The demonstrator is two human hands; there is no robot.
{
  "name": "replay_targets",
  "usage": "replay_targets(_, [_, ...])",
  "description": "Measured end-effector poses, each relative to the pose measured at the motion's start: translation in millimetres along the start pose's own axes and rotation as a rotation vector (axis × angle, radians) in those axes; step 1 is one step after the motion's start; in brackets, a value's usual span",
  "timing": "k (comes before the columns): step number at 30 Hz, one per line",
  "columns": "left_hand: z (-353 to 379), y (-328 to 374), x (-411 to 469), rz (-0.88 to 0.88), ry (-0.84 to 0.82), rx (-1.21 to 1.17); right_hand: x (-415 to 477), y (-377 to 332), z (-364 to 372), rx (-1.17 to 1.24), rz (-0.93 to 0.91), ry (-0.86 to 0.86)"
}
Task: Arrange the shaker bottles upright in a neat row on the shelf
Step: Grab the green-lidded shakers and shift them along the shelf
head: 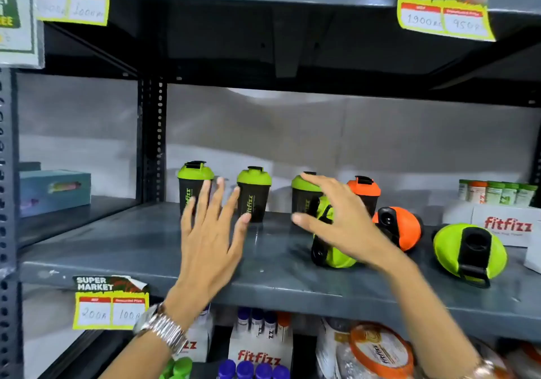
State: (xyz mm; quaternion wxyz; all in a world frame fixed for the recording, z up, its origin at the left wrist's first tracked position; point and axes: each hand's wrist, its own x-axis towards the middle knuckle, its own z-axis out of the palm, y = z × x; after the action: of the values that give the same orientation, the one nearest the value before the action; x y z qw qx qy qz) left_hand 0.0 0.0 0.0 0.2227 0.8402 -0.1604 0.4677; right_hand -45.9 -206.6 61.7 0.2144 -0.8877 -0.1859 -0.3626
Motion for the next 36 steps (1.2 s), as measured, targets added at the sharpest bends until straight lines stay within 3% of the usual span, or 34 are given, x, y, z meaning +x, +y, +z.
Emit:
replay_targets(3, [-10.3,-16.3,-20.8,0.005,0.018,0.044,-14.3,28.0,-27.7,0.113,0.076,-0.290])
replay_targets(8, [-18.0,-43.7,-47.3,0.077,-0.097,0.133,-21.4,59.9,-41.8,0.146,0.165,-0.467])
replay_targets(11, [-21.8,-47.3,-57.1,0.099,-0.154,0.203,-16.8,69.1,-33.8,0.005,0.157,-0.515])
replay_targets(19, [-24.9,-43.8,-60.0,0.081,-0.162,0.232,-16.4,76.1,-22.7,-0.263,0.104,-0.287])
replay_targets(23, [-26.6,-42.8,-58.1,0.071,-0.196,0.190,-19.1,62.9,-20.0,-0.261,0.103,-0.115])
replay_targets(26, [-35.5,-47.7,-54.1,0.070,-0.174,0.130,-9.8,41.5,-12.0,-0.105,0.112,-0.001])
replay_targets(32, [-67.7,-95.7,-45.2,-0.037,0.059,-0.066,42.2,-13.7,53.4,0.253,0.187,0.086])
replay_targets(36, [-62.6,-122.2,-45.7,-0.113,0.017,-0.014,78.9,-47.6,112.2,0.488,0.331,0.064])
